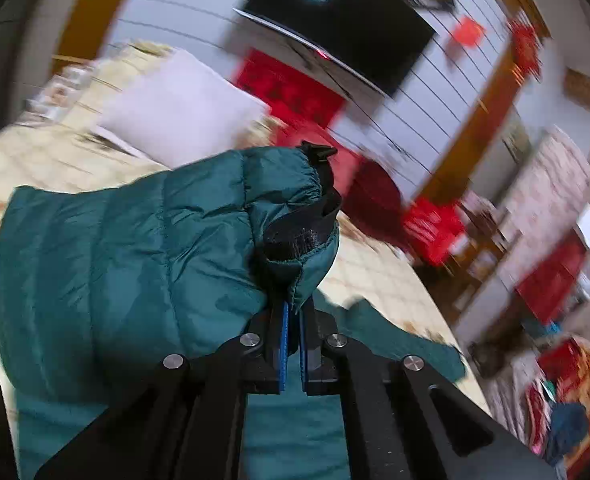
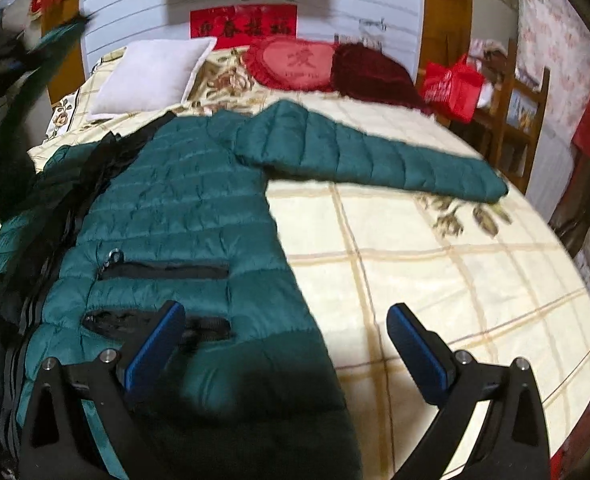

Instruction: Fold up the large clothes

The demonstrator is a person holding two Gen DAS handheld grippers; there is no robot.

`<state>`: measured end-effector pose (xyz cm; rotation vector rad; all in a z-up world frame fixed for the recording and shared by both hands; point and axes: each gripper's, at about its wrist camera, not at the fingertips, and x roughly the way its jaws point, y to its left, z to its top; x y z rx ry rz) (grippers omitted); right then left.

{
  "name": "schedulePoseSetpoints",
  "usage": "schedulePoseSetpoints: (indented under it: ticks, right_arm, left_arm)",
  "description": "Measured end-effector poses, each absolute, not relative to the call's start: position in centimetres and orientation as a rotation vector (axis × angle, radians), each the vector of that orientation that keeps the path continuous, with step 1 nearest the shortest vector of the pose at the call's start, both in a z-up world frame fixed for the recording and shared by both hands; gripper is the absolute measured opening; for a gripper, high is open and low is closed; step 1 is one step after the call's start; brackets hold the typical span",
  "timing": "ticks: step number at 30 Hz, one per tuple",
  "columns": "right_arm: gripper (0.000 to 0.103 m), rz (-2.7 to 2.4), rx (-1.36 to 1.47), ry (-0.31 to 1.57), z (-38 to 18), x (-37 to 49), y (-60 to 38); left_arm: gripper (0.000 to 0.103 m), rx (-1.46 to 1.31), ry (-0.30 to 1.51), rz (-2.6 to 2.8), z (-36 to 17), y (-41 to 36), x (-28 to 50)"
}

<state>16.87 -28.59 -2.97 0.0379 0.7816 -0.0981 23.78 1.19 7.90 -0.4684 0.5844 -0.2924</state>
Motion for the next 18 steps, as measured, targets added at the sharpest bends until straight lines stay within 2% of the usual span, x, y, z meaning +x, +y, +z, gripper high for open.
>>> schedulePoseSetpoints:
  ticks: [3,8,13,18]
  right_arm:
    - [0.102,-0.094,0.047,0.786,-3.1,16.8,-28.9]
    - [0.102,-0.091,0.109,0.815,-3.4,16.7,-30.6]
    - [0.102,-0.067,0.179,0.887,-4.7,17.3,-31.9]
    - [0.102,-0.04,0.174,0.948,-5.9,18.1,-31.2]
  left_arm:
    - [0.0,-0.427,0.66,-0.369,5.9,-4.6,25.2]
    - [0.0,-0.349,0.79,-0.398,0.9,-10.0,26.2]
    - [0.0,-0.343,0.89,-0.389,-3.4,-10.7,26.1]
    - [0.0,-0.369,0.965,-0.409,-5.5,-11.0,25.4]
